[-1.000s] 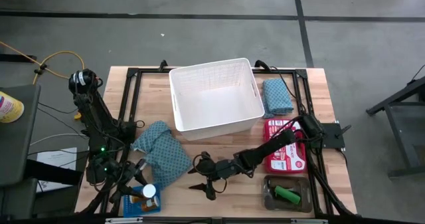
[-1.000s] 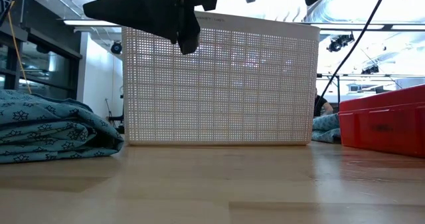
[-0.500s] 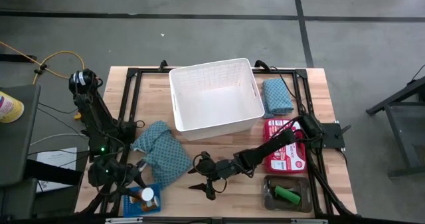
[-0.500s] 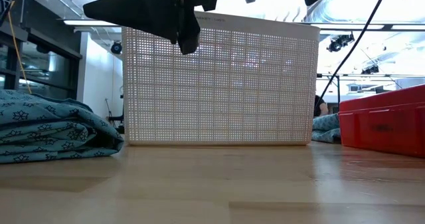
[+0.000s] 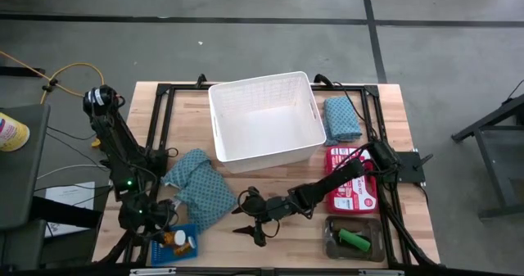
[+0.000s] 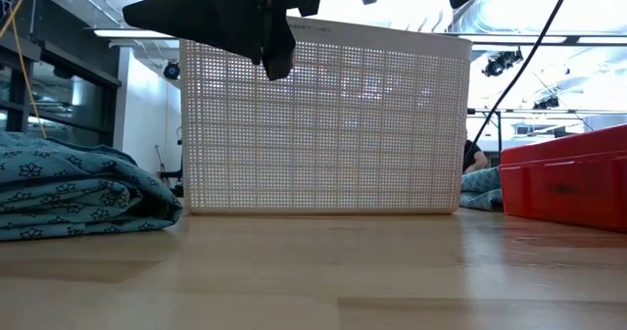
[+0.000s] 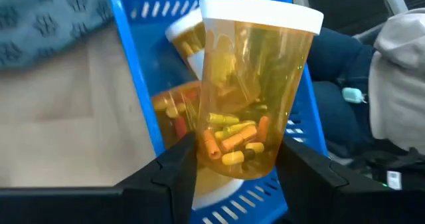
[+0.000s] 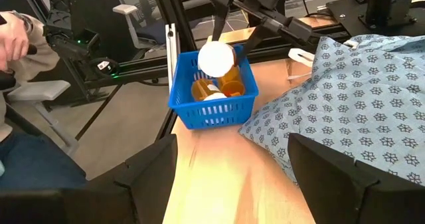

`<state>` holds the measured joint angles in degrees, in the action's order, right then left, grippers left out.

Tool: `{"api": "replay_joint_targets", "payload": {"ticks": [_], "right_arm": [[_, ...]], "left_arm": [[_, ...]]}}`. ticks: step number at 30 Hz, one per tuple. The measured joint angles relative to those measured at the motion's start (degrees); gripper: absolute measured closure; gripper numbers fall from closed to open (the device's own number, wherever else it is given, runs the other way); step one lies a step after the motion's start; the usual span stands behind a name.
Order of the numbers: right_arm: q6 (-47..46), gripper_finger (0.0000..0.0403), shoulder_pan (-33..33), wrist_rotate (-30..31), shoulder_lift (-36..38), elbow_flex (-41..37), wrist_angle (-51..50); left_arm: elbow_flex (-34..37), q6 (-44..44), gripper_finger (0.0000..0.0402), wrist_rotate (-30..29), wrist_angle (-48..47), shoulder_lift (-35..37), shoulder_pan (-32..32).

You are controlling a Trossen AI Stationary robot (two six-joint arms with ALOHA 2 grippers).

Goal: Pick & place medical supplies in basket/bin
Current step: Put the orange pill bottle into the blue bin, then put the left patient gown into the white bin

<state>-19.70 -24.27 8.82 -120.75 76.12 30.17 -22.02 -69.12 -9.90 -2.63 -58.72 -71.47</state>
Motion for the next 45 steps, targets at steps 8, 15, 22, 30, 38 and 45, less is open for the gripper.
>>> {"api": "replay_joint_targets", "payload": {"ticks": [8, 15, 22, 30, 38, 45], "right_arm": [[-0.01, 0.0129, 0.0, 0.0, 0.0, 0.0, 0.0], [-0.01, 0.0129, 0.0, 0.0, 0.0, 0.0, 0.0], [-0.01, 0.0129, 0.0, 0.0, 0.0, 0.0, 0.0], [-0.01, 0.0129, 0.0, 0.0, 0.0, 0.0, 0.0], [-0.01, 0.0129, 0.0, 0.0, 0.0, 0.0, 0.0], [-0.01, 0.0129, 0.0, 0.0, 0.0, 0.0, 0.0]], "left_arm": [[0.0, -1.22, 0.0234, 2.7, 0.01, 0.0, 0.97], [0.0, 2.88, 0.0218, 2.18, 2.36, 0.0, 0.97], [0.0, 2.88, 0.02, 1.82, 3.08, 0.0, 0.97], [-2.65, 2.72, 0.0198, 1.82, 0.91, 0.0, 1.26], [-5.22, 3.62, 0.0197, 2.49, -4.04, 0.0, 3.07], [-5.25, 3.81, 0.0197, 3.81, -4.11, 0.0, 4.1]]}}
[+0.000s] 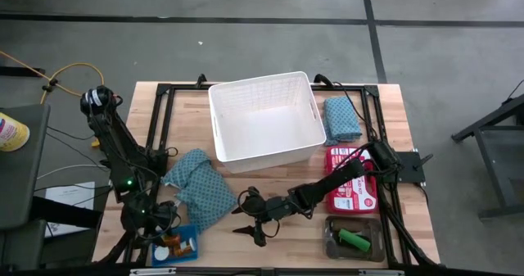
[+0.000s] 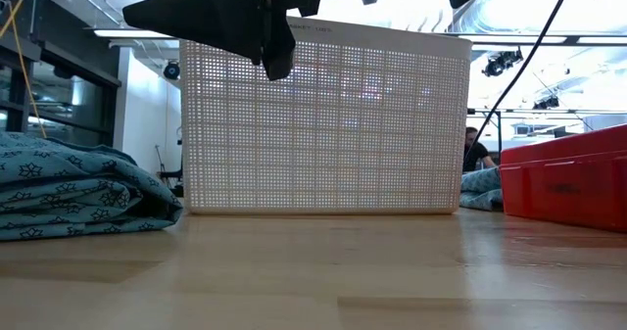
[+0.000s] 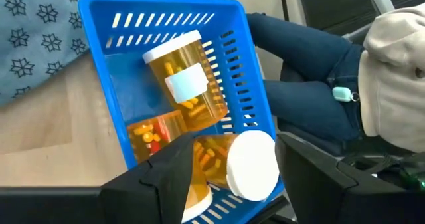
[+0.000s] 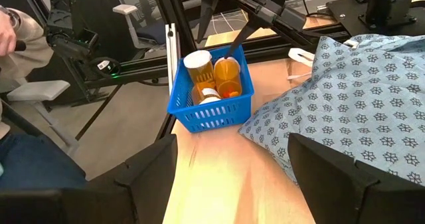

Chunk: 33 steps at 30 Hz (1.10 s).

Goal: Pick & place medical supplies in basket/bin
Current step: Put the left patient gown into the white bin

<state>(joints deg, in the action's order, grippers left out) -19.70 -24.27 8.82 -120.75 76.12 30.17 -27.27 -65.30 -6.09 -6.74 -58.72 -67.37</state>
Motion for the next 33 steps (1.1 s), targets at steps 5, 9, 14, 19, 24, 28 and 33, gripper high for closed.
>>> {"api": "replay_joint_targets", "payload": {"ticks": [5, 9, 14, 19, 24, 28, 33], "right_arm": [[0.0, 0.0129, 0.0, 0.0, 0.0, 0.0, 0.0], [0.0, 0.0129, 0.0, 0.0, 0.0, 0.0, 0.0], [0.02, 0.0129, 0.0, 0.0, 0.0, 0.0, 0.0], [0.0, 0.0129, 0.0, 0.0, 0.0, 0.0, -0.02], [0.0, 0.0129, 0.0, 0.0, 0.0, -0.02, 0.0], [0.02, 0.0129, 0.02, 0.0, 0.0, -0.02, 0.0], [0.02, 0.0129, 0.0, 0.0, 0.0, -0.02, 0.0]], "left_arm": [[-0.02, 0.85, 0.0197, 0.0, 0.0, 0.0, 0.17], [-0.04, 2.01, 0.0197, 0.02, 0.0, 0.0, 0.17], [-0.04, 11.22, 0.0197, -2.1, 1.13, 0.0, 0.15], [-0.04, 25.4, 0.0197, -8.07, 4.48, 0.05, 0.08], [-0.04, 36.87, 0.0197, -15.55, 9.72, 0.09, 0.15], [-0.04, 42.27, 0.0197, -21.19, 12.92, 0.13, 0.13], [-0.04, 43.06, 0.0197, -23.69, 14.72, 0.13, 0.72]]}}
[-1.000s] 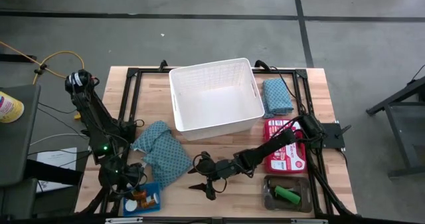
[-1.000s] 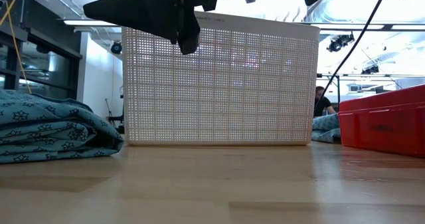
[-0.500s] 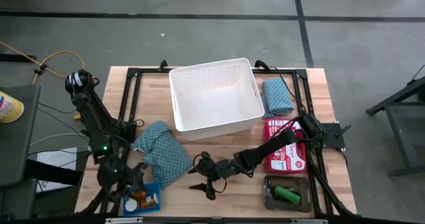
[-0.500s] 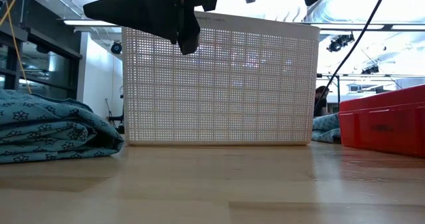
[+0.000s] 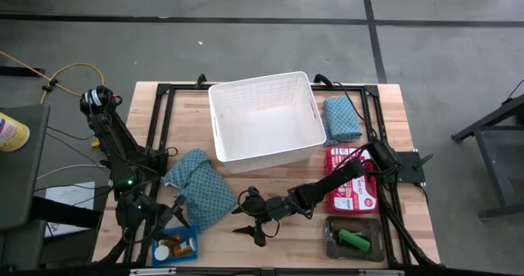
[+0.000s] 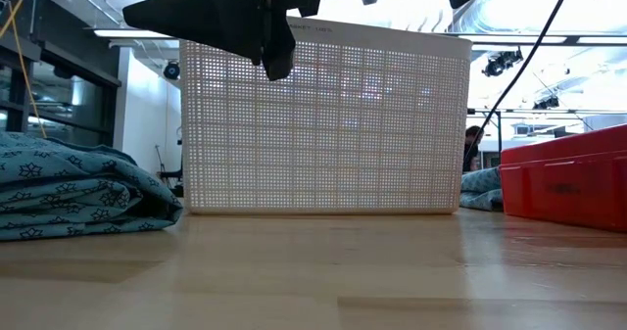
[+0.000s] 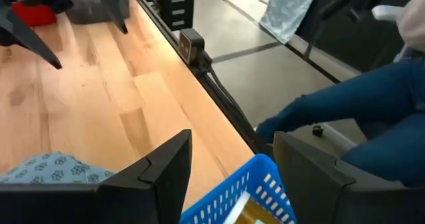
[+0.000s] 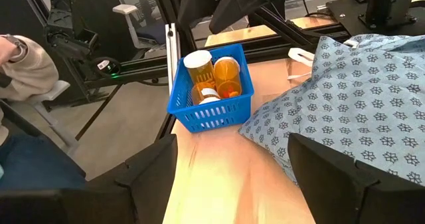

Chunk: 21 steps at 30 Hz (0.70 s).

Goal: Pick & place medical supplies in basket/bin
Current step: Put the left patient gown into the white bin

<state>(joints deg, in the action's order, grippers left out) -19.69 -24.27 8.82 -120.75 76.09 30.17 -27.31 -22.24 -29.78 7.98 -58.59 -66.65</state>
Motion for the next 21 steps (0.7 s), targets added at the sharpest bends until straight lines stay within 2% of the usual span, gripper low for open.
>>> {"api": "replay_joint_targets", "payload": {"ticks": [21], "right_arm": [[0.0, 0.0129, 0.02, 0.0, -0.02, 0.0, -0.02]], "left_arm": [[0.0, -0.02, 0.0197, -0.66, 0.24, 0.0, 2.86]]}}
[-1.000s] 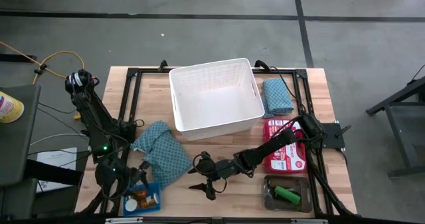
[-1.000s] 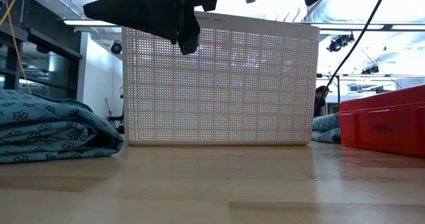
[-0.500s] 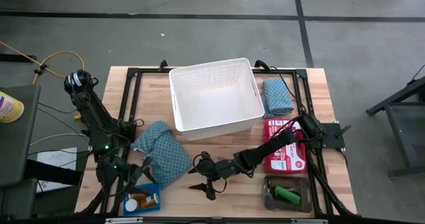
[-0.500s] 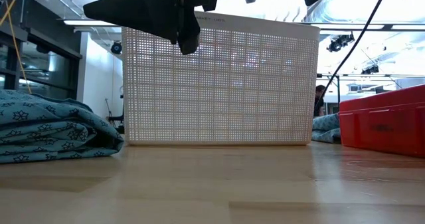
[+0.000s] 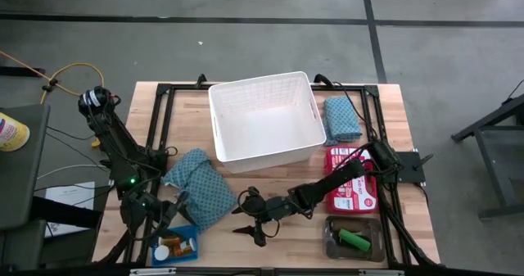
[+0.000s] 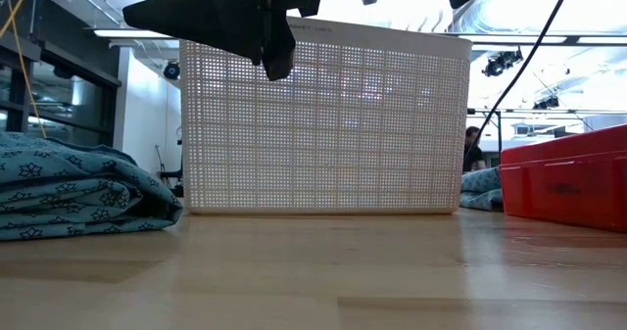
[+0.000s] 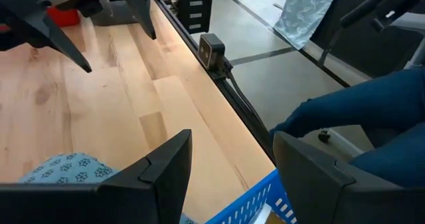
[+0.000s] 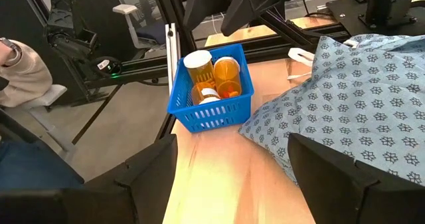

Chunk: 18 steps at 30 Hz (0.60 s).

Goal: Pick & place medical supplies in basket/bin
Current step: Put the left patient gown into the white bin

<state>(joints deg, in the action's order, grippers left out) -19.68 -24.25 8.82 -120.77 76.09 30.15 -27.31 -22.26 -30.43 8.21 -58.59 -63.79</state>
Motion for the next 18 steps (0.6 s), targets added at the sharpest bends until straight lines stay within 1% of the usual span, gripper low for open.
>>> {"api": "replay_joint_targets", "payload": {"ticks": [6, 18], "right_arm": [[-0.02, 0.0129, -0.01, 0.0, 0.0, 0.0, 0.02], [0.0, 0.0129, 0.0, -0.02, 0.0, 0.0, 0.02]], "left_arm": [[0.0, 0.01, 0.0197, -2.9, 0.54, 0.0, 1.62], [0.0, 0.0, 0.0197, -2.89, 2.09, 0.0, 9.95]]}}
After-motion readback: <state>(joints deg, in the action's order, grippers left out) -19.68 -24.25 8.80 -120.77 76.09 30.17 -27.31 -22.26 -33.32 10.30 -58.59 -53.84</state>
